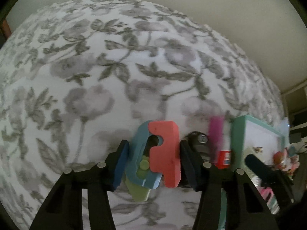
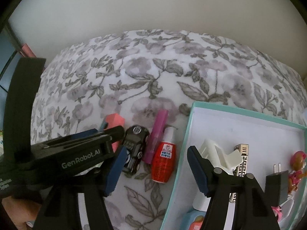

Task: Organize rigid objects
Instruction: 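Grasp the teal-pink box cutter with the left tool while the right tool grasps the black toy car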

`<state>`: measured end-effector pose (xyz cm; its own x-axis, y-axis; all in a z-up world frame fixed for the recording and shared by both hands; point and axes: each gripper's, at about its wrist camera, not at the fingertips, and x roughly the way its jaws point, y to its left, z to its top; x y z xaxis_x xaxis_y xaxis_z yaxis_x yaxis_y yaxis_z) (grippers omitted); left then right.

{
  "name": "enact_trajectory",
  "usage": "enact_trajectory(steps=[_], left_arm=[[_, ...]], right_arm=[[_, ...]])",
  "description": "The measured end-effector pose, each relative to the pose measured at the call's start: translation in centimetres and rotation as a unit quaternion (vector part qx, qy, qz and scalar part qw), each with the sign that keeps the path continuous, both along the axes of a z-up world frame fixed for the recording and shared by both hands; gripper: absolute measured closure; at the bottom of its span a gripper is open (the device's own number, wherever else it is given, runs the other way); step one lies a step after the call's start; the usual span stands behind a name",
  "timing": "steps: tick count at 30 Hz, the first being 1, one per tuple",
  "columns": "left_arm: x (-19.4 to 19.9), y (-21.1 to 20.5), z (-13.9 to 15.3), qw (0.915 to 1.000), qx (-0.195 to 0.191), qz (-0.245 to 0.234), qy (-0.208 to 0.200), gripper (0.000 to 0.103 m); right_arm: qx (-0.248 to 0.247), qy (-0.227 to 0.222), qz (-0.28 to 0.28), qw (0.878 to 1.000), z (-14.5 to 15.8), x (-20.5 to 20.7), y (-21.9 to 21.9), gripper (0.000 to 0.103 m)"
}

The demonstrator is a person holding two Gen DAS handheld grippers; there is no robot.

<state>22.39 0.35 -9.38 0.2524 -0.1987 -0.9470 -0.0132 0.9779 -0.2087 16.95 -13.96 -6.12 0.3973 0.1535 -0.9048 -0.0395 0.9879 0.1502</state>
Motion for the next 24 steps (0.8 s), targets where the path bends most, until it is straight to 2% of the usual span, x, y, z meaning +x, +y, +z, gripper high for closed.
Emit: enact_trajectory(steps=[8, 15, 22, 24], left_arm=[[-0.1, 3.1, -0.2, 0.9995, 0.013, 0.029, 0.004, 0.048], [-0.5, 5.7, -0.2, 0.9983, 0.024, 0.054, 0.005, 0.048], [-0.8, 7.4, -0.1, 0.9976, 0.023, 0.064, 0.006, 0.048], [-0.7, 7.2, -0.2, 0.9976, 0.023, 0.065, 0.007, 0.048]], right_arm=[[0.011, 0.000, 0.011, 1.000, 0.0, 0.0, 0.6, 0.042], [0.030, -0.001, 0.022, 0.999, -0.3, 0.2, 2.0, 0.053], [0.023, 0.016, 0.034, 0.999, -1.5, 0.6, 3.5, 0.061], [0.023, 0.021, 0.035, 0.999, -1.9, 0.7, 3.7, 0.066]])
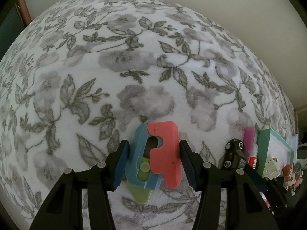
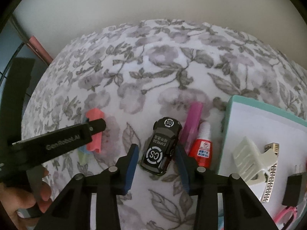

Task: Organize rigid objects
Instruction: 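Grasp the teal-pink box cutter with the left tool while the right tool grasps the black toy car, then lift the box cutter and toy car and carry both over the tray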

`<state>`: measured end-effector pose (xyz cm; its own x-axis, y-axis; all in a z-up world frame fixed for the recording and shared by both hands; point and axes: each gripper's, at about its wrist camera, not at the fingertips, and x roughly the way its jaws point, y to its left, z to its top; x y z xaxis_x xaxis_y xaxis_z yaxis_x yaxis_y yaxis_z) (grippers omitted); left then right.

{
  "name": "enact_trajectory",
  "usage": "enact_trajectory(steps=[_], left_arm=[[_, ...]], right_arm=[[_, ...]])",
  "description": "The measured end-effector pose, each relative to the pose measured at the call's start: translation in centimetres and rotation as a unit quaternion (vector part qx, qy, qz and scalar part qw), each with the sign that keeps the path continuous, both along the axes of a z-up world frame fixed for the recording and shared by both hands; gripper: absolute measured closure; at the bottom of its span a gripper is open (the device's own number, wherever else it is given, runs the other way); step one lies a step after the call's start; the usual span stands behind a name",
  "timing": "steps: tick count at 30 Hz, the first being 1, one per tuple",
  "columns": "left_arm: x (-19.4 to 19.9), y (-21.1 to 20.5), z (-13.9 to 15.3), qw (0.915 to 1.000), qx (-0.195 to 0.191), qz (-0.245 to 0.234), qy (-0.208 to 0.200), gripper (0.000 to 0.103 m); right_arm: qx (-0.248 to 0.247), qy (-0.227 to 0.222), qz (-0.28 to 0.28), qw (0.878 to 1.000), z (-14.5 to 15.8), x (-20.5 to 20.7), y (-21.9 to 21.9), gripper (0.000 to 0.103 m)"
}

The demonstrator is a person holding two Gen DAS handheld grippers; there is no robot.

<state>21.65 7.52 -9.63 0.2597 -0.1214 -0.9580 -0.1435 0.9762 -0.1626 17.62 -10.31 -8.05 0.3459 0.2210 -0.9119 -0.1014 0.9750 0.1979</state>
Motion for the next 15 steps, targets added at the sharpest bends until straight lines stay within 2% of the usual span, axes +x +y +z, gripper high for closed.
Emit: enact_trajectory(steps=[8, 15], left_arm=[[-0.5, 0.7, 0.0, 1.0000, 0.004, 0.004, 0.001, 0.048], [-0.4, -0.3, -0.1, 0.9994, 0.034, -0.009, 0.001, 0.047]], right_arm=[[-0.014, -0.001, 0.005, 1.000, -0.5, 0.2, 0.8, 0.066], [-0.052, -0.006, 0.004, 0.999, -1.1, 0.6, 1.8, 0.066]])
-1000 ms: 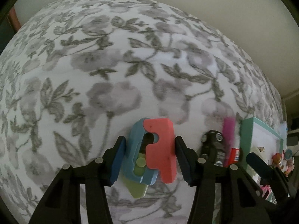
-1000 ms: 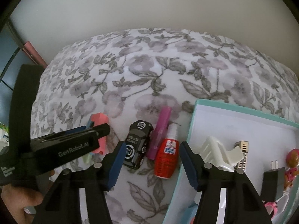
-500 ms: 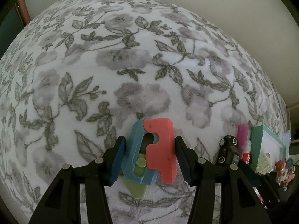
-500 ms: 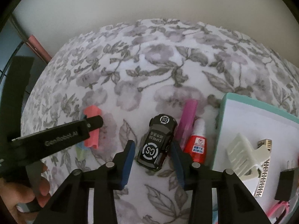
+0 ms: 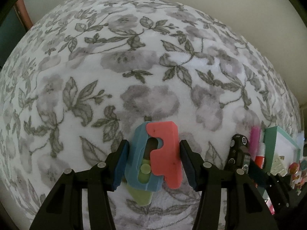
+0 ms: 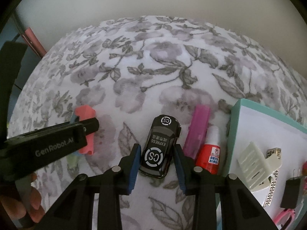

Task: Organize rigid objects
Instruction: 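Lift the box cutter and toy car and carry both over the tray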

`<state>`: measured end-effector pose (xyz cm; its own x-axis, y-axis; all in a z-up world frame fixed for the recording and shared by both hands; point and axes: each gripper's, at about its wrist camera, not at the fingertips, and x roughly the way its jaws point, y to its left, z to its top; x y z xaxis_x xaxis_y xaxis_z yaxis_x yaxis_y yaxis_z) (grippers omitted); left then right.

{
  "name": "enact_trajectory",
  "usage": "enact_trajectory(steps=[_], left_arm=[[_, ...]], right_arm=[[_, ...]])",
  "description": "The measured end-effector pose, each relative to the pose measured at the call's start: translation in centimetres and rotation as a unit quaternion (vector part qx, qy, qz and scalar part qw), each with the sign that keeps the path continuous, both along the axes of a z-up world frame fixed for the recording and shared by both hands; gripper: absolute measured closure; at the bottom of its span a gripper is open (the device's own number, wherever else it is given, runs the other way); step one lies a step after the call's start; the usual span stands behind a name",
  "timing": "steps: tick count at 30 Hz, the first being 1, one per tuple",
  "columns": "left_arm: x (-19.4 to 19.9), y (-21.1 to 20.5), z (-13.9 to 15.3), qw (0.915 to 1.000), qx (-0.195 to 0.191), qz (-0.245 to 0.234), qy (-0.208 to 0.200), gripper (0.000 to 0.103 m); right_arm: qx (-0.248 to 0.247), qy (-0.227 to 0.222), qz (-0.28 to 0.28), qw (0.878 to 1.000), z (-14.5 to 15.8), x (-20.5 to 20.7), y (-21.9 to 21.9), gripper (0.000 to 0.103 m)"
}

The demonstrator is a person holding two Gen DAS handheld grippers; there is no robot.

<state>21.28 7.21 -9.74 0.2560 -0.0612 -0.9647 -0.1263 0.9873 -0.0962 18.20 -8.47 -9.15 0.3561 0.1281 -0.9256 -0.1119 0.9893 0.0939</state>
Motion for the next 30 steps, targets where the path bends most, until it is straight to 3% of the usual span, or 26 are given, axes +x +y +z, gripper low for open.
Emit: enact_trajectory(steps=[7, 12, 24, 30], left_arm=[[0.1, -0.6, -0.1, 0.9999, 0.011, -0.005, 0.001, 0.047], [0.1, -0.8, -0.1, 0.9999, 0.014, -0.006, 0.002, 0.047], [0.0, -2.2, -0.4, 0.9990, 0.040, -0.022, 0.001, 0.047], [-0.3, -2.1, -0.1, 0.9994, 0.030, -0.018, -0.004, 0.048]], right_arm=[[-0.015, -0.005, 0.002, 1.000, -0.1, 0.0, 0.3, 0.065], [0.017, 0.009, 0.024, 1.000, 0.1, -0.3, 0.5, 0.066], [-0.022, -0.006, 0.027, 0.999, -0.3, -0.5, 1.6, 0.063], [-0.021, -0.010, 0.029, 0.999, -0.1, -0.9, 1.6, 0.067]])
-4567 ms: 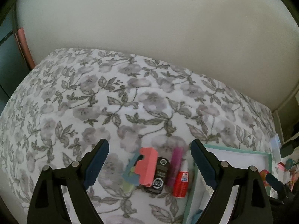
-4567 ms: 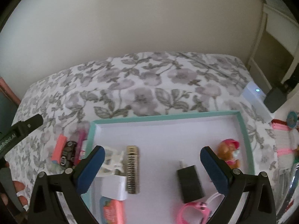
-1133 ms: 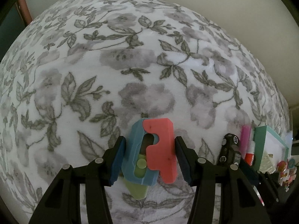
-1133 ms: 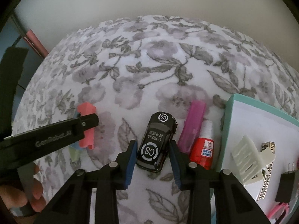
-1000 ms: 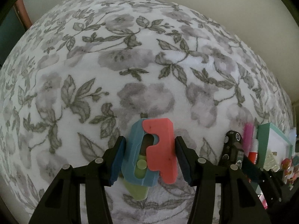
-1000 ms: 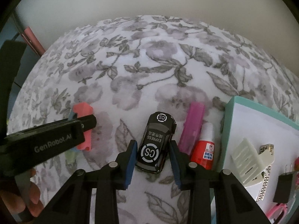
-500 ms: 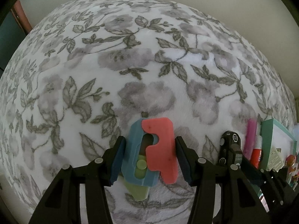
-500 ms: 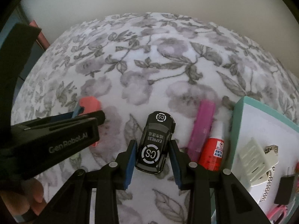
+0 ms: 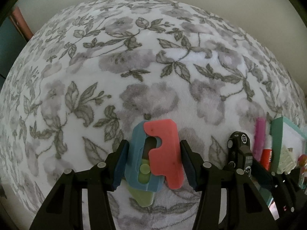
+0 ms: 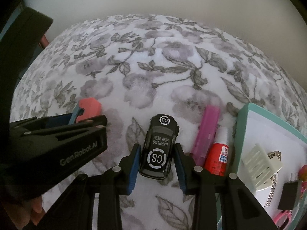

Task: Organize rigid objects
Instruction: 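Lift the box cutter and toy car and carry both over the tray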

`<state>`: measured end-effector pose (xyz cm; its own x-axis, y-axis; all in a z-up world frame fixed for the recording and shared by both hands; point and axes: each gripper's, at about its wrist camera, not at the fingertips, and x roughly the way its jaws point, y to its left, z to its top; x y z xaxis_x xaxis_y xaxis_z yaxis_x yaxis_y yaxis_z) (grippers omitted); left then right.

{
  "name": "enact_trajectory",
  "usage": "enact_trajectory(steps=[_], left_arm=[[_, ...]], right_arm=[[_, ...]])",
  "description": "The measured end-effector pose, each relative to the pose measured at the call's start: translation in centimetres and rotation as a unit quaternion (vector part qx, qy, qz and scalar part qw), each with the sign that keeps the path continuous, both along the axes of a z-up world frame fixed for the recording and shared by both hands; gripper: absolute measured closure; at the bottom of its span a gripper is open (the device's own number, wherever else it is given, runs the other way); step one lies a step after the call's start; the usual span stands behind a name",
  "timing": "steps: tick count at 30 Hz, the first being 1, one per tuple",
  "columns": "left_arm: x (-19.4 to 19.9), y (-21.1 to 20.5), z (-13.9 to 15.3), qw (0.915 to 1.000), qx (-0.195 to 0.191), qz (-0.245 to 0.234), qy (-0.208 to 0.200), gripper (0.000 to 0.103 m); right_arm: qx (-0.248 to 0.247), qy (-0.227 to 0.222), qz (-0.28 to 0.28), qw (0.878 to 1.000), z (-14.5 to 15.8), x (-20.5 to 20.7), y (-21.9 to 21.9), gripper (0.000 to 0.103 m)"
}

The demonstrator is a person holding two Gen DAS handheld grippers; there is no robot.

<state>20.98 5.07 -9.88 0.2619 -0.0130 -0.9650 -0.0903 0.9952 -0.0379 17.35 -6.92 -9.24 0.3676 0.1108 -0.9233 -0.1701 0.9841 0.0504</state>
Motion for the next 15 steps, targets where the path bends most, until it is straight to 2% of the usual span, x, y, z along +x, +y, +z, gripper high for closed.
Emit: enact_trajectory(steps=[4, 9, 15], left_arm=[[-0.3, 0.4, 1.0, 0.9999, -0.002, 0.008, -0.013, 0.048], [-0.6, 0.3, 3.0, 0.9992, -0.009, 0.011, -0.038, 0.048], [-0.8, -0.8, 6.6, 0.9968, -0.020, 0.005, -0.078, 0.048]], right_arm=[[0.026, -0.001, -0.002, 1.000, 0.7, -0.1, -0.5, 0.067], [0.034, -0.016, -0.007, 0.999, 2.1, -0.4, -1.2, 0.067], [0.049, -0.043, -0.025, 0.998, 5.1, -1.0, -3.5, 0.067]])
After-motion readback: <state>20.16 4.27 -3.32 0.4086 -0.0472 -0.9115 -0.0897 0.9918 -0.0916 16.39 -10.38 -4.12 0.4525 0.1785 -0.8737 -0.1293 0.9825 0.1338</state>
